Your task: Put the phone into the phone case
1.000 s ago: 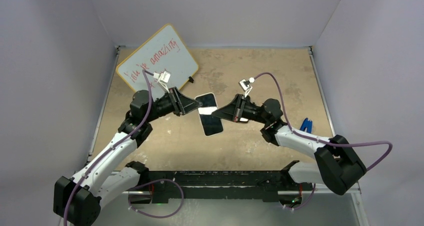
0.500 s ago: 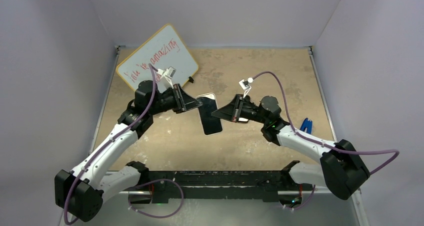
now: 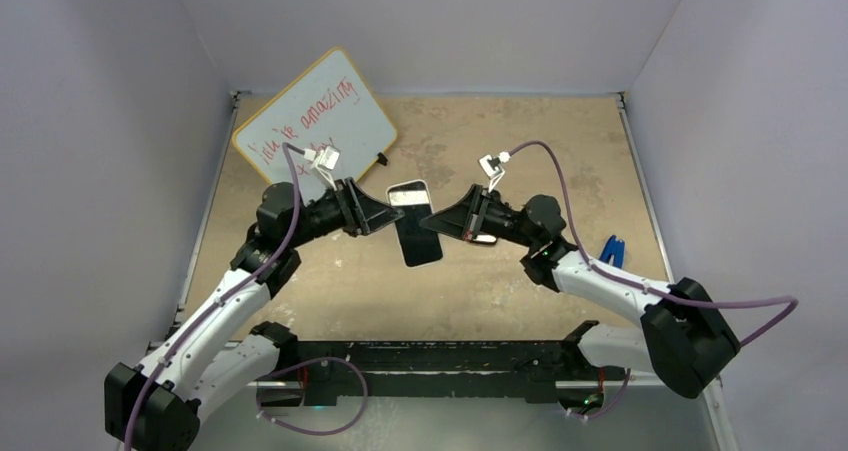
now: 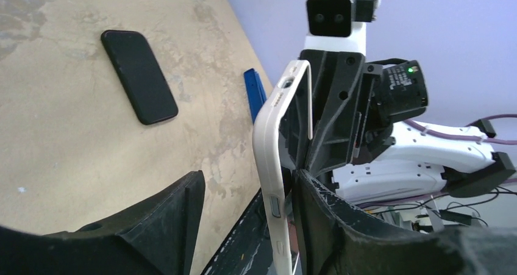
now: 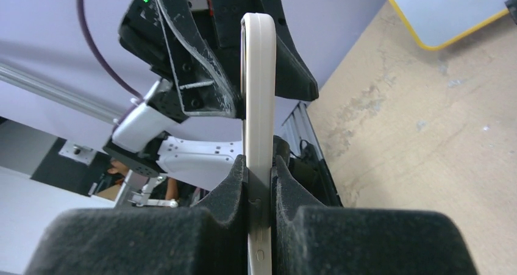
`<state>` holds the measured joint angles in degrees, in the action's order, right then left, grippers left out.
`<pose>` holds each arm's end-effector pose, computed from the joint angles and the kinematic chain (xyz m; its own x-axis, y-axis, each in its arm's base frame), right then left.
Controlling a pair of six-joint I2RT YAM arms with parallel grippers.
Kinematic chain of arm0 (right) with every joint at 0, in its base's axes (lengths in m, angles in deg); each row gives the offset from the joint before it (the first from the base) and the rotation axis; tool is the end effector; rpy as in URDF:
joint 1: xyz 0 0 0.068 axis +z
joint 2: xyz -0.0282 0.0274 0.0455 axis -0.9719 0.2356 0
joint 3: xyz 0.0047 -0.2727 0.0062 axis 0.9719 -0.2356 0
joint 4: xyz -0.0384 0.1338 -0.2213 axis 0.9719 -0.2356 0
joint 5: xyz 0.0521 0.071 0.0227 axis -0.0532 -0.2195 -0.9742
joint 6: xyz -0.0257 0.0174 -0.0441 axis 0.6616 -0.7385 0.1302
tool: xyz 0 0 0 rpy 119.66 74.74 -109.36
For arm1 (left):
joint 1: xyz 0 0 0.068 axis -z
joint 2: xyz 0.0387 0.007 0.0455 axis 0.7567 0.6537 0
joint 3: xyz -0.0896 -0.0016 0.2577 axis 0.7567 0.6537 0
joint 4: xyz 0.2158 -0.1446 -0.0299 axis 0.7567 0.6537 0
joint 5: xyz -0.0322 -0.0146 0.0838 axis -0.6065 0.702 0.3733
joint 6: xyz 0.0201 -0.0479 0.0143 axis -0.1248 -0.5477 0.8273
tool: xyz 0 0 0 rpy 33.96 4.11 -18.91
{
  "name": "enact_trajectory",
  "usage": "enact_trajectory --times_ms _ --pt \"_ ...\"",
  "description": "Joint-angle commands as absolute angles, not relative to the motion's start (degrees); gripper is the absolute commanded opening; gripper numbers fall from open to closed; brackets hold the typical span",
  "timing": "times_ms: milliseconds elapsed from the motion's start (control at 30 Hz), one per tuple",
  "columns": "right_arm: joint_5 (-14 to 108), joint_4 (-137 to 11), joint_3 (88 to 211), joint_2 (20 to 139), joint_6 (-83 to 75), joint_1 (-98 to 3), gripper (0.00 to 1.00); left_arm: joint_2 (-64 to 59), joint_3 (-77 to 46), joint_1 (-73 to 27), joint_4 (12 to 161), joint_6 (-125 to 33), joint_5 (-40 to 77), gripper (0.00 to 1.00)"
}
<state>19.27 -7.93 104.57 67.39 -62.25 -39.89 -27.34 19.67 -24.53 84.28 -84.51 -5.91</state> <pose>0.1914 0.1672 0.2850 -0.7489 0.3627 -0.5546 -0.5992 -0.0131 0.8005 0.1789 -0.1034 0.3045 -0.7297 -0.3755 -0.5714 0.4327 0.3934 -0.8112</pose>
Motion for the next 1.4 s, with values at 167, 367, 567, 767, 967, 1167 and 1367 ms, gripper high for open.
enact_trajectory --times_ms 167,367,567,767,967,1167,1367 --pt "20.5 11.0 107.4 71.6 -70.7 -39.7 0.00 -26.0 25.4 -24.8 66.3 -92.5 -12.0 0.52" --pt "19.2 10.5 108.2 73.5 -70.8 -39.6 0.00 -24.3 27.7 -24.7 62.0 -95.0 -12.4 0.37" --pt "19.0 9.5 107.1 74.2 -70.3 -39.6 0.00 -21.9 28.7 -24.7 58.5 -96.8 -12.8 0.13" --pt "16.2 3.8 106.1 72.9 -68.0 -39.6 0.35 -22.0 28.2 -24.7 59.0 -96.3 -11.7 0.00" --pt "14.4 -8.4 103.6 68.6 -62.3 -39.6 0.62 -24.2 27.3 -24.8 58.8 -95.0 -9.9 0.00" --pt "12.9 -13.8 101.5 65.9 -60.2 -39.6 0.65 -24.9 26.6 -24.8 58.0 -94.7 -9.6 0.00" --pt "12.8 -13.9 102.0 66.1 -60.1 -39.6 0.65 -25.0 26.7 -24.7 56.8 -95.4 -9.2 0.00"
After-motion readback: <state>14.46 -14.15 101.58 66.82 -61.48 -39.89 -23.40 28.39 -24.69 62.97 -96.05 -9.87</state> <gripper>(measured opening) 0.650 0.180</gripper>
